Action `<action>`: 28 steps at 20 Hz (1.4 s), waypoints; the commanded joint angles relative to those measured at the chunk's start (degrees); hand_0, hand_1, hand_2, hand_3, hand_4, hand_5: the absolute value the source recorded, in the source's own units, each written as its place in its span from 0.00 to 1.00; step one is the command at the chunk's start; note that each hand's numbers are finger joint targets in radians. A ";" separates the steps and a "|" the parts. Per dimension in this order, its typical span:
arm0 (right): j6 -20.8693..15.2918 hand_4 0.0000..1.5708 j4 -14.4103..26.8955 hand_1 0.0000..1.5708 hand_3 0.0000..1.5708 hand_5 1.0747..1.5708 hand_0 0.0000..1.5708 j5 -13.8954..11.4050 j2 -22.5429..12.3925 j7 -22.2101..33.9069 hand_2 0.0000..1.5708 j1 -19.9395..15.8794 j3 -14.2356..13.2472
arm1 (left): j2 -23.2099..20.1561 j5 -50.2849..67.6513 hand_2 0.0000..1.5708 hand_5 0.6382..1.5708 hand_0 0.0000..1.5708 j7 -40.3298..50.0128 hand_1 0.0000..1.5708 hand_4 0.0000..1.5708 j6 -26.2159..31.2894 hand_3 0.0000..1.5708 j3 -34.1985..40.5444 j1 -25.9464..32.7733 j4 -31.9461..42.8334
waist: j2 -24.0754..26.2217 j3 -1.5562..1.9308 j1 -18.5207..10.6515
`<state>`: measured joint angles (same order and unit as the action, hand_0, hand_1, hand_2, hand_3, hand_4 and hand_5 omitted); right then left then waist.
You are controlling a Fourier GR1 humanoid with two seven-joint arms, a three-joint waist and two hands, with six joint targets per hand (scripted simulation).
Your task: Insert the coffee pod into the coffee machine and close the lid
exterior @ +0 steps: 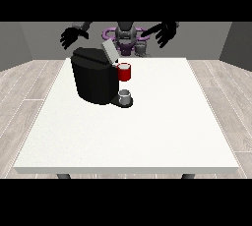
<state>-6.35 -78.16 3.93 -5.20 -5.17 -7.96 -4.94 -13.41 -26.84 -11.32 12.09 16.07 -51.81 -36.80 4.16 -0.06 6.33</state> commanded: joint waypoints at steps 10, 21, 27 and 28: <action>4.95 0.00 -5.51 0.00 0.00 1.00 0.00 2.04 -3.83 8.07 0.00 -3.12 0.98 | 10.18 11.49 0.00 1.00 0.00 -0.74 0.00 0.00 2.49 0.00 5.10 15.17 -2.57 | 11.01 0.05 -10.45; 5.01 0.10 -1.12 0.00 0.00 1.00 0.00 -2.57 -4.47 9.03 0.00 -9.32 2.79 | 13.31 21.06 0.00 1.00 0.00 3.05 0.00 0.00 4.26 0.00 -1.43 23.41 -13.54 | 9.87 0.08 -16.15; 6.25 0.00 -1.11 0.00 0.00 1.00 0.00 -2.00 -1.32 7.76 0.00 -11.15 4.59 | 11.54 21.08 0.00 1.00 0.00 0.57 0.00 0.07 5.53 0.00 0.03 27.19 -22.20 | 3.18 0.07 -14.22; 10.24 0.00 0.82 0.00 0.00 1.00 0.00 0.36 -5.71 7.37 0.00 -11.43 0.77 | 12.11 21.89 0.00 1.00 0.00 4.09 0.00 0.07 5.65 0.00 -1.19 28.95 -26.00 | 3.66 0.08 -14.62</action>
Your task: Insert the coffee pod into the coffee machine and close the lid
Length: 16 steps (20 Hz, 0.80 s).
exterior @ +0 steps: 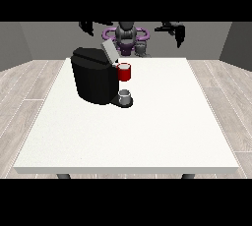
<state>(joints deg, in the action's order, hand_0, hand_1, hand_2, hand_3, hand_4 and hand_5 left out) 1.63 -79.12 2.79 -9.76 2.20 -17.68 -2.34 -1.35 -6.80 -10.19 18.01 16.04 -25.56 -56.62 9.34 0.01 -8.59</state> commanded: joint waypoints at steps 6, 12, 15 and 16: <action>0.36 0.00 10.21 0.00 0.00 1.00 0.00 1.51 -1.58 -4.69 0.00 -8.11 -5.71 | 1.31 5.02 0.00 1.00 0.00 0.46 0.00 0.00 -3.85 0.00 -6.68 5.49 -10.47 | -8.11 0.01 -2.85; 3.93 0.00 12.60 0.00 0.00 1.00 0.00 1.79 -2.19 -3.32 0.00 -9.34 -4.93 | 0.01 5.02 0.00 1.00 0.00 7.18 0.00 0.00 -3.31 0.00 -5.33 10.43 -19.81 | -7.64 0.00 0.12; 1.47 0.00 15.05 0.00 0.00 1.00 0.00 -1.37 0.46 -6.49 0.00 -10.70 -2.60 | 1.11 5.19 0.00 1.00 0.00 8.13 0.00 0.00 -4.83 0.00 -6.45 9.66 -21.17 | -9.83 0.00 0.20; 2.69 0.00 12.03 0.00 0.00 1.00 0.00 -1.77 0.97 -3.34 0.00 -8.96 -0.45 | -1.69 6.97 0.00 1.00 0.00 8.33 0.00 0.00 -3.26 0.00 -4.16 11.44 -19.83 | -7.83 -0.01 2.64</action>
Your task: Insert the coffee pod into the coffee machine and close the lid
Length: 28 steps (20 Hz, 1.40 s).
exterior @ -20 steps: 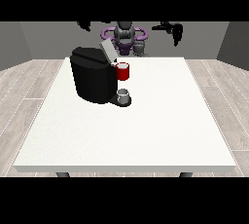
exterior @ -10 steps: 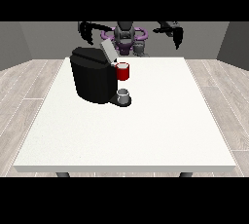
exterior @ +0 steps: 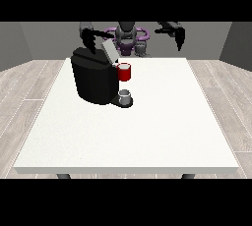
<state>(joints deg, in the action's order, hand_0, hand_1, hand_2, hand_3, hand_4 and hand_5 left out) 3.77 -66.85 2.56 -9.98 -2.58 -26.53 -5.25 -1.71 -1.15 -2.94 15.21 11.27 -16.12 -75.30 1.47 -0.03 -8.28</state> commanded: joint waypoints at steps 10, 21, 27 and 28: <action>-2.80 0.03 4.08 0.00 0.00 1.00 0.00 -3.75 3.39 -0.06 0.00 -7.61 1.99 | -1.50 1.05 0.00 1.00 0.00 -1.70 0.00 0.00 -3.72 0.00 -0.78 2.92 -3.56 | -3.33 0.03 1.92; -0.48 0.00 9.57 0.00 0.00 1.00 0.00 -4.82 1.69 -3.95 0.00 -11.11 1.30 | -3.39 2.11 0.00 1.00 0.00 -1.35 0.00 0.00 -2.28 0.00 -1.70 2.98 -5.60 | -6.63 0.03 -0.05; -1.52 0.10 7.74 0.00 0.00 1.00 0.00 -7.01 4.83 -1.40 0.00 -13.70 4.31 | -5.39 3.26 0.00 1.00 0.00 -4.07 0.00 0.00 -3.25 0.00 1.05 0.89 -0.06 | -6.14 0.02 2.52; -1.75 0.14 9.96 0.00 0.00 1.00 0.00 -7.08 3.07 -1.16 0.00 -16.81 2.62 | -2.91 2.11 0.00 1.00 0.00 -1.21 0.00 0.00 -4.47 0.00 -2.09 1.11 -3.24 | -6.48 0.03 0.11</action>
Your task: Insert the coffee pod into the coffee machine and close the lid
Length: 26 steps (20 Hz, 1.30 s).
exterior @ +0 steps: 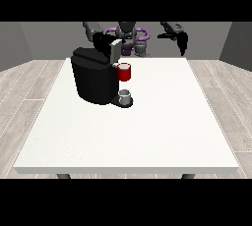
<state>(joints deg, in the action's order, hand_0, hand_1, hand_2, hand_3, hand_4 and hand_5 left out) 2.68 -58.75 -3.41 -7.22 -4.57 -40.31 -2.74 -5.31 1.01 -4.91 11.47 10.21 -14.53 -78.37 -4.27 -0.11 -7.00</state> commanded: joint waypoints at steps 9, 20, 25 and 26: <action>1.53 0.09 1.24 0.00 0.00 1.00 0.00 -3.88 0.07 2.67 0.00 -6.30 1.97 | -1.12 1.08 0.00 1.00 0.00 -1.34 0.00 0.08 -0.94 0.00 0.69 -0.16 2.50 | 0.10 0.10 0.09; -0.54 0.16 -0.45 0.00 0.00 1.00 0.00 -2.45 7.02 -5.64 0.00 -0.88 5.17 | -0.04 -0.16 0.00 1.00 0.00 -1.85 0.00 0.13 -1.37 0.00 -2.33 2.47 -1.18 | 3.45 0.11 -0.35; 0.25 0.18 -7.48 0.00 0.00 1.00 0.00 7.10 7.16 -4.23 0.00 11.82 12.06 | 0.91 -0.26 0.00 1.00 0.00 -6.20 0.00 0.16 -2.73 0.00 -0.50 5.74 4.54 | 10.16 0.10 6.77; -1.57 0.16 -8.10 0.00 0.00 1.00 0.00 6.50 7.18 -4.78 0.00 12.81 12.05 | -0.21 0.41 0.00 1.00 0.00 -7.56 0.00 0.12 -1.41 0.00 0.13 5.87 5.12 | 9.05 0.09 6.98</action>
<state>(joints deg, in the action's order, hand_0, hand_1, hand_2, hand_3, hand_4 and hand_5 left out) 2.78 -63.51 0.21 -0.73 -9.17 -33.87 6.47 -5.39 1.46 -9.24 9.86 9.63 -10.91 -75.58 2.66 -0.01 -2.96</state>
